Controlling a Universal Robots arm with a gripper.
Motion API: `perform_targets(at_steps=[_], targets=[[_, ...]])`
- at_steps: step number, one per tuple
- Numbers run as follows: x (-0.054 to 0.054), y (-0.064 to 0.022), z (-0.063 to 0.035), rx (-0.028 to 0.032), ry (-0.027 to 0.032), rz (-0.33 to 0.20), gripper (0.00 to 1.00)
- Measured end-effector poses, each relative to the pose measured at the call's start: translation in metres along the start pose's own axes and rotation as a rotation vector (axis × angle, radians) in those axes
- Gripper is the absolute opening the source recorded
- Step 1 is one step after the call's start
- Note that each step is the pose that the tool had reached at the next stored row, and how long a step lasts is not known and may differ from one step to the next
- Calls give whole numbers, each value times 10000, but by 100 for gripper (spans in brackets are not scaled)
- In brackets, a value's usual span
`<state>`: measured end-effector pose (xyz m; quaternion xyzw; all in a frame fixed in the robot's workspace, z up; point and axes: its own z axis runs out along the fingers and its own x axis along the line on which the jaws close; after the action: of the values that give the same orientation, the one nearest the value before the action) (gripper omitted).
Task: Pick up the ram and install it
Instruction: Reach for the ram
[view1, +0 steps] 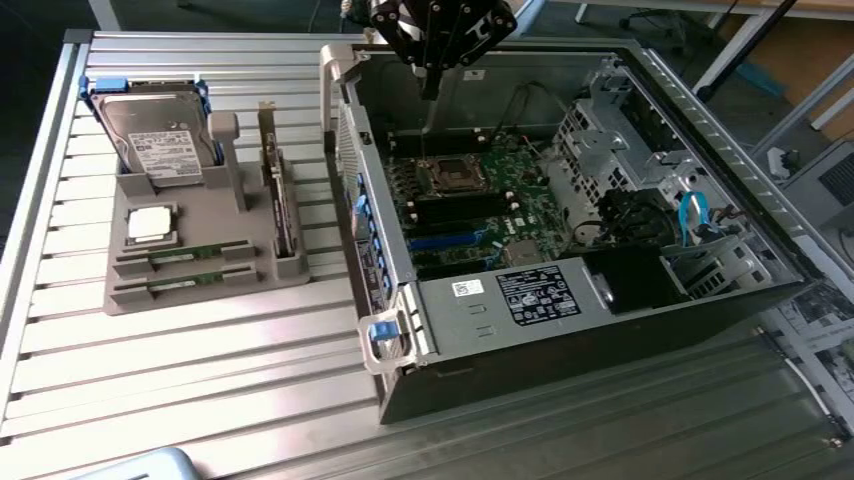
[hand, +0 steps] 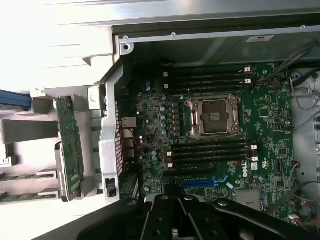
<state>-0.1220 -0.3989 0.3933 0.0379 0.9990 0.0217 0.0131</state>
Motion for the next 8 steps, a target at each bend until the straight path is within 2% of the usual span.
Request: perform_targets(at_steps=[8], targets=[[122,-9,-3,-1,0,0,11]])
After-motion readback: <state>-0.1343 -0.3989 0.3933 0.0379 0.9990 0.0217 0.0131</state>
